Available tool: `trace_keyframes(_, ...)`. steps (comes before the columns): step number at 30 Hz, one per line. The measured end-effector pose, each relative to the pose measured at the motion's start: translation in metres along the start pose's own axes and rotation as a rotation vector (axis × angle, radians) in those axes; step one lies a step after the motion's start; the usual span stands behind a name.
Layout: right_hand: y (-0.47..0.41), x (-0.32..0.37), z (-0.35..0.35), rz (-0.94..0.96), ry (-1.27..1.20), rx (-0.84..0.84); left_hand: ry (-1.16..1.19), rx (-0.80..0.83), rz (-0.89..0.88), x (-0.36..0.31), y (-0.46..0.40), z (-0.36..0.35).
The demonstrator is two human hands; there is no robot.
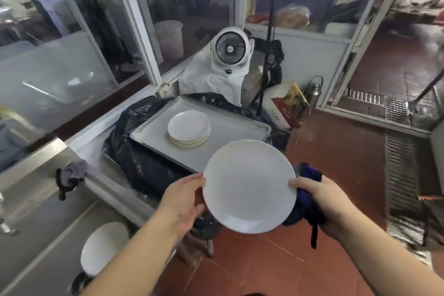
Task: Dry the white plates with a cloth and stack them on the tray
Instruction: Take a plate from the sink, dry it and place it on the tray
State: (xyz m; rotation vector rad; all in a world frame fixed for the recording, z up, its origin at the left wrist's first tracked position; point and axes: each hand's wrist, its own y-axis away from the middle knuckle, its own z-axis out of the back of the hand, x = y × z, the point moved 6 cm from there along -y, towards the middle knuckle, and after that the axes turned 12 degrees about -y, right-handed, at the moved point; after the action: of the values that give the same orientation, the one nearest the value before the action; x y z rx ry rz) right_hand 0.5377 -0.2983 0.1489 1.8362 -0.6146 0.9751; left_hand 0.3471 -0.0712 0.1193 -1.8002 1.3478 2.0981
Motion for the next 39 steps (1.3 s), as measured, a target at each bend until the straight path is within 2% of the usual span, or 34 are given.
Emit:
trace_keyframes(7,-0.064,0.045,0.069,-0.004,0.063,-0.059,0.009,0.016,0.056,-0.006,-0.037,-0.093)
trace_keyframes(16,-0.146,0.061,0.058,-0.037,0.051,-0.204,0.023,0.002,0.128,-0.024,-0.115,-0.11)
trace_keyframes(22,-0.207,0.085,0.006,-0.058,0.068,-0.151,0.096,0.001,0.125,-0.06,-0.175,-0.097)
trace_keyframes(29,-0.277,0.108,-0.09,-0.045,0.215,-0.04,0.21,-0.046,0.106,-0.106,-0.228,-0.045)
trace_keyframes(39,-0.354,0.113,-0.235,-0.009,0.473,0.132,0.423,-0.317,0.163,-0.114,-0.265,0.023)
